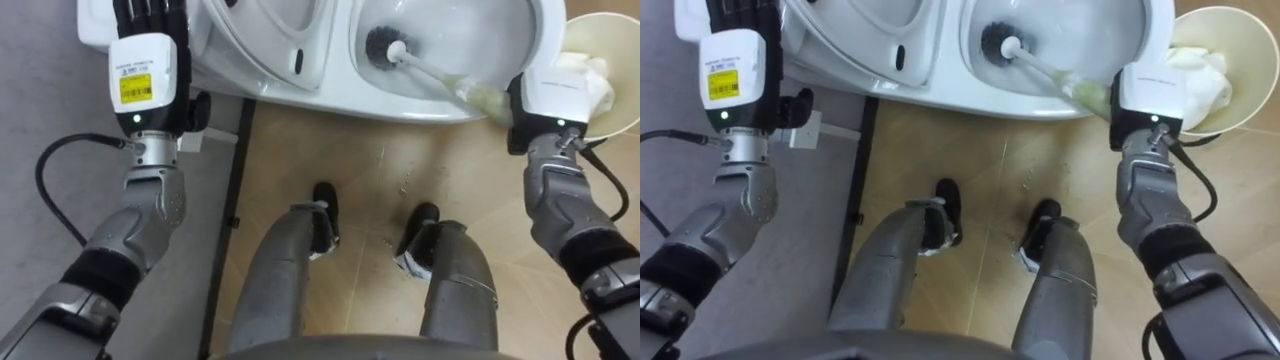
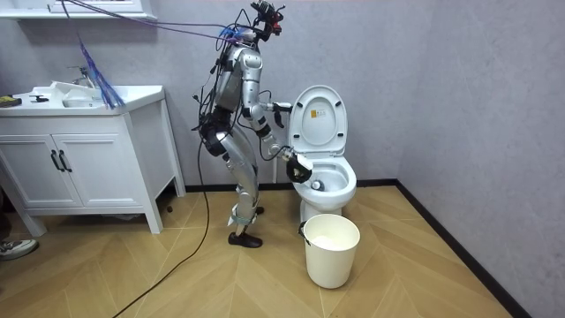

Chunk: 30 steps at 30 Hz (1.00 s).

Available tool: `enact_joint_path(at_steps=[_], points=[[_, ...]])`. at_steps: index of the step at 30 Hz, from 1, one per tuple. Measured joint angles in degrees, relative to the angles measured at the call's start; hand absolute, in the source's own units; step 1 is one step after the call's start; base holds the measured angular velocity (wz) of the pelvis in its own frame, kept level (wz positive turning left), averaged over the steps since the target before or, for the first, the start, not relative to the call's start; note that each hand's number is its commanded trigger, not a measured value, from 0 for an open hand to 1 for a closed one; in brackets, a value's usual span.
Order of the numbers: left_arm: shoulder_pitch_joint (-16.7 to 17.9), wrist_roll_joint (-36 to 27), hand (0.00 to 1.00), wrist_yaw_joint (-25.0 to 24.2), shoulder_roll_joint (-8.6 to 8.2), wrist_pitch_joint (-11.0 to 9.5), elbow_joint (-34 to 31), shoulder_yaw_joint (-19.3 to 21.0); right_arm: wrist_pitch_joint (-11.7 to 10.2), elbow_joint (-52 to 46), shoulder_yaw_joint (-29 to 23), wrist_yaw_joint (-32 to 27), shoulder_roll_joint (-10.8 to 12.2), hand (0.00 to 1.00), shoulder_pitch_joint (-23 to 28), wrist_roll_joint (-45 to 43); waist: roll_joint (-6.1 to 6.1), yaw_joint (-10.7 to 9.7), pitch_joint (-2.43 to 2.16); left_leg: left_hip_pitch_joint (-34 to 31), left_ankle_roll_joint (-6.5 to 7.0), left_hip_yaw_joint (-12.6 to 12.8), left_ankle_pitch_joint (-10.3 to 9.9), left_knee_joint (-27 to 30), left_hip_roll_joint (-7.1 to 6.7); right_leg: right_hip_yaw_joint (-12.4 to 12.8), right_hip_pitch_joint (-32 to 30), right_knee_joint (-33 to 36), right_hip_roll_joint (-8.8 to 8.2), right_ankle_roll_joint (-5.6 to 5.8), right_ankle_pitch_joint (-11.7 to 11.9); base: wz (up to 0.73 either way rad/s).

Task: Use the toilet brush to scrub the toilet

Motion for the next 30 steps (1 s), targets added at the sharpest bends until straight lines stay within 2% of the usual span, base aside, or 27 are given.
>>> enact_joint_path(at_steps=[4,8,11,14,17,22,24,26,28,30], points=[[-0.3,-1.8,0.0,0.3,0.04,-1.6,-0.1,0.0,0.4,-4.3,0.9,2.6,-1.5,1.0,1.2,0.0,-0.32,0.0,0.21,-0.1,-0.04,0.0,0.0,0.3,0.06,0.0,0.0,0.1,-0.03,0.02,0.0,0.0],[-0.5,-2.8,0.0,0.3,0.42,-2.9,0.0,0.9,1.3,-9.0,1.3,5.5,-2.0,1.0,2.5,0.0,-1.52,0.0,0.57,-0.1,-0.27,0.1,-0.2,0.7,0.75,0.1,0.1,0.1,0.6,-0.17,0.1,-0.05],[-0.4,-2.9,0.0,0.4,1.62,-3.4,0.4,0.7,1.3,-9.5,2.1,6.3,-2.0,1.0,2.2,0.0,-1.83,0.0,0.5,0.0,-0.6,-0.2,-0.5,1.3,1.62,0.1,0.6,-0.5,1.33,-0.44,0.4,-0.1],[-0.3,-2.6,0.0,1.5,2.27,-3.6,0.8,0.6,1.2,-8.6,2.7,5.0,-2.2,1.0,1.0,0.1,-1.88,0.1,0.49,-0.1,-0.64,-0.2,-0.6,1.5,1.67,-0.1,0.6,-0.3,1.29,-0.54,0.4,-0.03],[-0.3,-2.5,0.0,2.1,2.31,-3.4,0.5,0.6,0.7,-5.8,2.2,2.9,-2.2,1.0,-0.9,0.5,-1.9,0.1,0.51,-0.3,-0.62,-0.2,-0.6,1.7,1.59,0.0,0.4,-0.1,1.26,-0.46,0.3,0.01],[0.1,-0.4,0.0,2.5,2.38,-2.0,-1.7,1.6,-0.1,-6.3,-2.1,-0.2,-2.2,1.0,-2.9,-0.2,-3.13,-0.1,0.49,-2.4,-0.46,0.6,-0.6,2.5,0.36,1.1,-3.4,3.4,-0.71,-0.44,-0.7,0.05],[0.6,-0.2,0.0,2.2,2.36,-1.4,-2.4,2.1,-0.1,-9.0,-2.4,-0.2,-2.6,1.0,-3.4,-0.2,-3.41,-0.6,0.47,-2.6,-0.41,0.8,-0.5,2.9,-0.04,1.4,-3.9,4.4,-1.3,-0.46,-1.1,0.02],[1.0,-0.2,0.0,1.9,2.32,-1.3,-2.5,2.7,0.1,-12.0,-1.9,0.6,-2.8,1.0,-3.4,-2.1,-3.45,-0.7,0.44,-2.6,-0.42,0.8,-0.5,3.5,0.28,1.5,-3.6,4.4,-0.95,-0.47,-1.1,-0.05],[1.2,-0.3,0.0,1.7,2.39,-1.1,-2.6,3.0,1.1,-16.0,-1.4,2.8,-2.8,1.0,-3.4,-4.8,-3.46,-0.7,0.41,-2.6,-0.44,0.8,-0.6,4.0,0.69,1.5,-3.3,4.1,-0.56,-0.62,-1.0,-0.09],[1.4,-0.5,0.0,1.5,2.38,-0.8,-2.8,2.9,3.6,-21.3,0.6,5.6,-3.0,1.0,-3.4,-6.1,-3.44,-0.5,0.37,-2.2,-0.43,0.5,-0.6,3.5,0.88,1.5,-3.0,3.6,0.29,-0.68,-0.5,-0.06]])
